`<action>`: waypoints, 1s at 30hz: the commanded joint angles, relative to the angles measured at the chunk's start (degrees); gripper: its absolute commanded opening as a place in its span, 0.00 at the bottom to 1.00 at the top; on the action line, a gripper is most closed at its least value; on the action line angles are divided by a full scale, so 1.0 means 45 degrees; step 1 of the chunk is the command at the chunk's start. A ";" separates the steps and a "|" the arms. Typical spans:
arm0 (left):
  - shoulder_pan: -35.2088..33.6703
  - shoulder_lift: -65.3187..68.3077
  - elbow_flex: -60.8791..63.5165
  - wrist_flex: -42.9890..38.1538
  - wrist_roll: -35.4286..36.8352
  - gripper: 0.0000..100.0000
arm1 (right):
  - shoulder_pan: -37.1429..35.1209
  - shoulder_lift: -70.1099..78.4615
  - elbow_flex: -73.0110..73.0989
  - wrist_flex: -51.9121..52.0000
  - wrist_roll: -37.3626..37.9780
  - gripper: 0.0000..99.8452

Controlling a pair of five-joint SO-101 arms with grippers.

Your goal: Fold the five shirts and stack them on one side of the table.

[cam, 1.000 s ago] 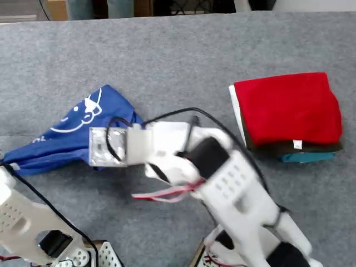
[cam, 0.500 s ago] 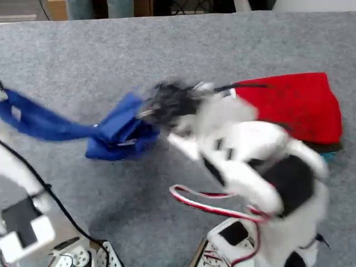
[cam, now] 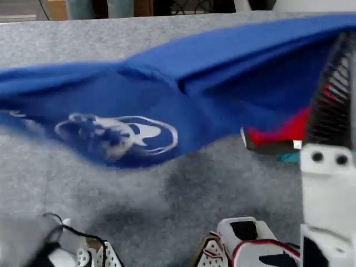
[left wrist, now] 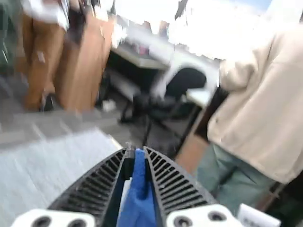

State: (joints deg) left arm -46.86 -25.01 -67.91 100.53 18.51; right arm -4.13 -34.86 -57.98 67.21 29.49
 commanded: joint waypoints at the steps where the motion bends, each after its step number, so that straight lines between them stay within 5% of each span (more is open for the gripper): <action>1: 0.0264 -0.2227 0.2217 0.0098 -0.1328 0.03 | 0.0254 0.0186 0.0615 -0.0313 -0.0039 0.01; 5: 0.1709 -0.4611 0.8000 -0.0078 -0.1700 0.03 | 0.0195 0.0205 0.4034 -0.0488 -0.0020 0.01; 8: 0.2295 -0.5001 1.3705 -0.2813 -0.1700 0.03 | 0.0137 0.0205 0.7863 -0.1797 -0.0117 0.01; 13: 0.2432 -0.4239 2.1519 -1.3519 -0.1621 0.03 | -0.1289 0.0459 1.4388 -0.7697 -0.0039 0.01; 16: 0.2940 -0.2618 2.3297 -1.9790 -0.1700 0.03 | -0.2032 0.1866 1.6635 -1.1976 -0.0020 0.01; 18: 0.3175 -0.0840 2.2828 -2.1822 -0.1817 0.03 | -0.2227 0.3507 1.6791 -1.3929 0.0234 0.01; 24: 0.3292 0.5197 1.7201 -2.0317 -0.2032 0.03 | -0.2266 0.8430 1.2513 -1.4711 0.0391 0.01; 30: 0.3487 0.7521 1.3626 -1.6410 -0.2051 0.03 | -0.2657 1.1341 0.7844 -1.1038 0.0391 0.01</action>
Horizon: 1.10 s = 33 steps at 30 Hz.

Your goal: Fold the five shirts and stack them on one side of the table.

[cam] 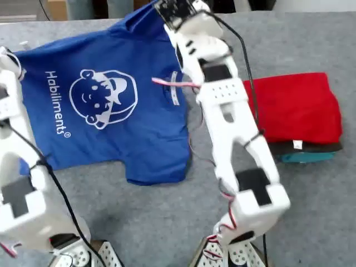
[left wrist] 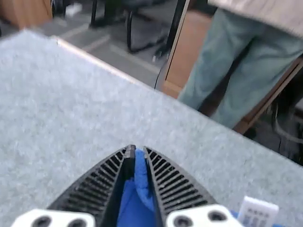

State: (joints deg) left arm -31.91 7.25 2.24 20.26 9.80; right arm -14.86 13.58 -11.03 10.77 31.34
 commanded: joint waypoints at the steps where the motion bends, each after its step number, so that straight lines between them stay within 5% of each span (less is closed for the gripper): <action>1: 0.0147 0.0488 -0.2061 0.1758 -0.0117 0.03 | -0.0274 0.0928 -0.3194 0.2090 -0.0020 0.01; 5: -0.0342 0.0703 -0.2081 0.2852 -0.0117 0.03 | -0.0449 0.1573 -0.4640 0.5158 -0.0020 0.01; 10: -0.0791 0.0703 -0.2139 0.5724 -0.0332 0.03 | -0.1055 0.1065 -0.6105 1.2230 0.0039 0.01; 18: -0.0479 0.0821 -0.1280 1.1194 -0.3770 0.03 | -0.2618 0.0889 -0.6457 1.9516 0.0098 0.01; 27: -0.1690 0.0703 0.2608 1.0139 -0.5255 0.03 | -0.3087 -0.2276 -0.2120 2.0005 0.0098 0.01; 33: -0.3077 0.0703 0.2667 0.8947 -0.5411 0.03 | -0.3477 -0.4991 0.1709 1.9321 0.0117 0.01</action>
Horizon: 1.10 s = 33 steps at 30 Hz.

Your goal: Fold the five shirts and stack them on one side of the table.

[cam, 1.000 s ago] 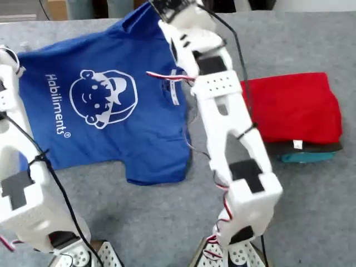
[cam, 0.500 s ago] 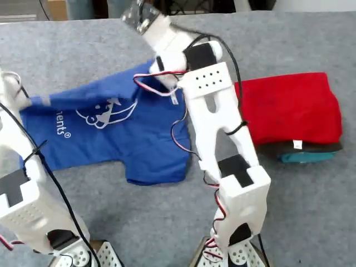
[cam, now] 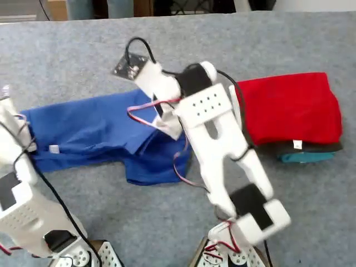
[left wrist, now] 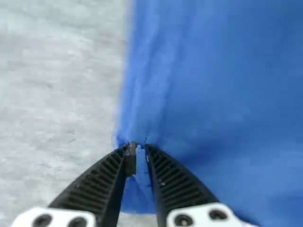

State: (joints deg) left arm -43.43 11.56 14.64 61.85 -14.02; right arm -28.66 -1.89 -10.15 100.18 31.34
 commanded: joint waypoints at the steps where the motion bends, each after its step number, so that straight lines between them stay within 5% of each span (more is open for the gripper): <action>1: -0.0557 -0.0215 -0.0088 -0.0332 -0.0156 0.03 | -0.0469 -0.1866 0.2256 -0.0899 0.0098 0.01; 11: 0.0361 -0.0137 0.0830 -0.0410 -0.0938 0.03 | -0.0684 -0.3057 0.9192 -0.5802 0.0098 0.01; 16: 0.0381 -0.0137 0.0850 -0.0215 -0.1856 0.07 | -0.0684 -0.3136 1.0149 -0.6037 0.0488 0.03; 21: -0.0654 -0.0254 0.0244 0.1582 -0.4005 0.25 | -0.0664 -0.3136 0.9055 -0.4083 0.1524 0.29; 24: -0.1748 -0.0254 -0.1514 0.3223 -0.5001 0.25 | -0.0254 -0.3136 0.7219 -0.3302 0.1563 0.39; 29: -0.2725 -0.0156 -0.5480 0.6310 -0.6525 0.22 | 0.0645 -0.2217 0.3897 -0.3302 0.1231 0.26; 32: -0.1768 -0.0098 -0.6691 0.6525 -0.5939 0.07 | 0.0645 -0.0381 0.2374 -0.3888 0.0879 0.00; 33: -0.1123 -0.0098 -0.6672 0.6271 -0.5451 0.02 | 0.0664 0.0381 0.1944 -0.4239 0.0527 0.04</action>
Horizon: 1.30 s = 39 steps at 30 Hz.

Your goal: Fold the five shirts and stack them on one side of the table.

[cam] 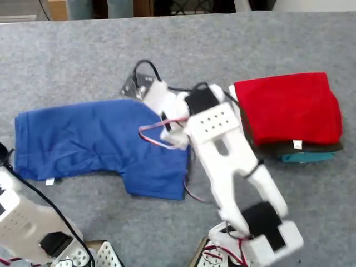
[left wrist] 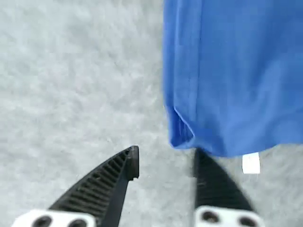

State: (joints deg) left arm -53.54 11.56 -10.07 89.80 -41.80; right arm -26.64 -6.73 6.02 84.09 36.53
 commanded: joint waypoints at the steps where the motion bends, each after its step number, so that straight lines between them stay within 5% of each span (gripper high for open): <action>1: 0.1827 -0.0098 -0.1143 -0.0137 0.1368 0.03 | 0.0234 0.2256 -0.2081 -0.0996 -0.0977 0.07; 6: 0.4581 0.1153 -0.0225 -0.3575 0.5783 0.03 | 0.0430 0.6652 -0.4737 -0.2286 -0.2051 0.02; 10: 0.5011 0.3673 0.0400 -0.8068 0.8557 0.03 | 0.1250 1.0071 -0.7980 -0.2344 -0.2481 0.01; 13: 0.4718 0.5314 0.0283 -0.9709 0.9631 0.03 | 0.1856 1.2357 -1.0813 -0.1524 -0.2422 0.01; 24: 0.3878 0.5255 -0.0654 -0.9045 1.1448 0.03 | 0.2344 1.7612 -2.1187 0.1133 -0.1016 0.01; 29: 0.3878 0.5197 -0.0654 -0.8987 1.1448 0.03 | 0.2403 1.9331 -2.2652 0.0840 -0.0274 0.01; 35: 0.3878 0.5177 -0.0674 -0.8967 1.1448 0.03 | 0.2325 1.7690 -2.2652 0.3516 -0.0274 0.01; 39: 0.3897 0.4552 -0.1455 -0.7170 1.1429 0.03 | 0.2383 1.5951 -2.2535 0.3829 -0.0332 0.02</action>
State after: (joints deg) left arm -33.76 35.03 -12.44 52.26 8.92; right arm -17.23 73.71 -93.32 100.26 34.95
